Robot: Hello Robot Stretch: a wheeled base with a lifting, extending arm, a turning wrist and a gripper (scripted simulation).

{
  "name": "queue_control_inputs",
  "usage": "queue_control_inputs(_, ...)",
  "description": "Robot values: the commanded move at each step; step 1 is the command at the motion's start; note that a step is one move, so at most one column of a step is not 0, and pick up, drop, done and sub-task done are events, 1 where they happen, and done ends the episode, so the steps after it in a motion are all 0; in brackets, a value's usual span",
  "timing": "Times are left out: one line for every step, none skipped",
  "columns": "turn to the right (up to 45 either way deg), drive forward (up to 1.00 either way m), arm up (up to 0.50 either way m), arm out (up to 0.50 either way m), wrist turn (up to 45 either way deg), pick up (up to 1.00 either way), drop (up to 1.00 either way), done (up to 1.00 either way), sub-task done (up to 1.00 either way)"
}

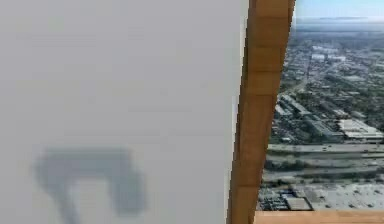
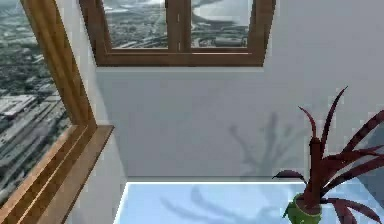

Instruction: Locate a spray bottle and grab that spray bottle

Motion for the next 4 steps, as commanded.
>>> queue_control_inputs(-45.0, 0.0, 0.0, 0.0, 0.0, 0.0, 0.0, 0.0, 0.0)
queue_control_inputs(-45.0, 0.0, 0.0, 0.0, 0.0, 0.0, 0.0, 0.0, 0.0)
queue_control_inputs(-45.0, 0.0, 0.0, 0.0, 0.0, 0.0, 0.0, 0.0, 0.0)
queue_control_inputs(-45.0, 0.0, 0.0, 0.0, 0.0, 0.0, 0.0, 0.0, 0.0)
